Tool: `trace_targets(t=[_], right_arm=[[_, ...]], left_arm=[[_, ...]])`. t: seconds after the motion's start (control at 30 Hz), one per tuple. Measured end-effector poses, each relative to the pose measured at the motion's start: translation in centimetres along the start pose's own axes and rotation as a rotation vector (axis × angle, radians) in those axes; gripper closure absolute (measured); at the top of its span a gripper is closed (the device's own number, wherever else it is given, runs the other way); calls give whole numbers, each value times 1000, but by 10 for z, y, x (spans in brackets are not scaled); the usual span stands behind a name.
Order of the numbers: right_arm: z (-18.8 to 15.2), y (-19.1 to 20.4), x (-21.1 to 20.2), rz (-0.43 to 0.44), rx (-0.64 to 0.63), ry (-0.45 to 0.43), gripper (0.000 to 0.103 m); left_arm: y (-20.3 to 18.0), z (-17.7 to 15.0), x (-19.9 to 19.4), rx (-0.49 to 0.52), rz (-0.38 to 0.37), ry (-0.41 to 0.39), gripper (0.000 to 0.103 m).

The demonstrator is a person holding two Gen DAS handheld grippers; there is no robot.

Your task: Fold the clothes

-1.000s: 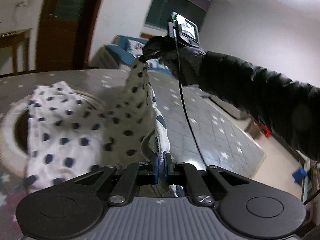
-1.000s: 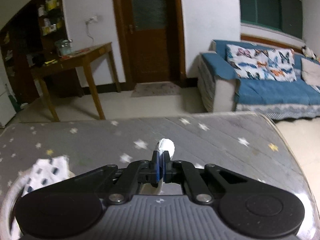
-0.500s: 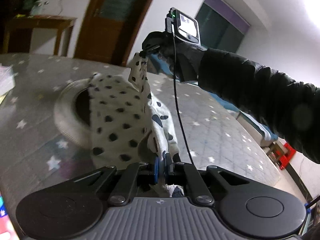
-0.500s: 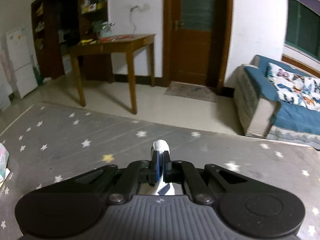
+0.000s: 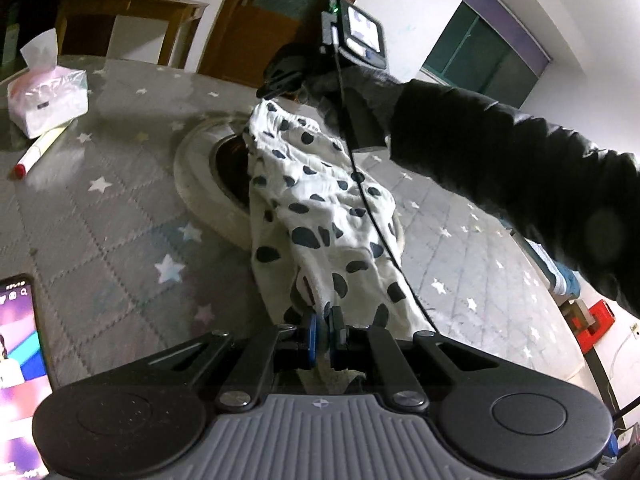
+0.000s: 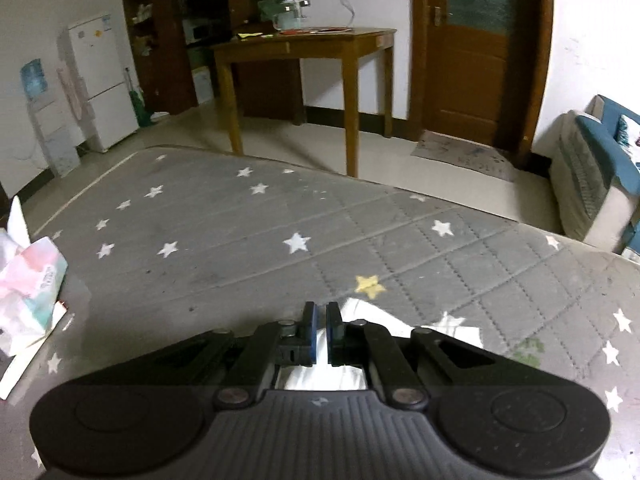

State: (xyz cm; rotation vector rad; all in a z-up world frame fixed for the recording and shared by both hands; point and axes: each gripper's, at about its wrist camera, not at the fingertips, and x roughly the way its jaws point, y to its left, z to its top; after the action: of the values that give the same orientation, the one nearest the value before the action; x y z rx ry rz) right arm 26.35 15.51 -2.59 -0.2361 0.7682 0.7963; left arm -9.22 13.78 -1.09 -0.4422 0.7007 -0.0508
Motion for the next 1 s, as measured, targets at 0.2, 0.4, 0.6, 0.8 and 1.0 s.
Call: trace_targets(t=[0.2,0.4,0.6,0.8,1.0], right_arm=[[-4,-10,-22,23,-13,29,93],[-27,1,-30,98,-71,114,93],[-44,20,-18,127,-100,165,92],[-51,25,-13,95,-108,155,100],[-48,20,-14,158,-31,106,103]], left_arm=[[-1,-2,-4,8,12,3,96],[-4,-3,-2,15,22,1,96],[-7,-2,-6,22,33,-4,96],[-9,-1,-8,35,50,-7,96],[-10,-1,-8,47,71,2,96]])
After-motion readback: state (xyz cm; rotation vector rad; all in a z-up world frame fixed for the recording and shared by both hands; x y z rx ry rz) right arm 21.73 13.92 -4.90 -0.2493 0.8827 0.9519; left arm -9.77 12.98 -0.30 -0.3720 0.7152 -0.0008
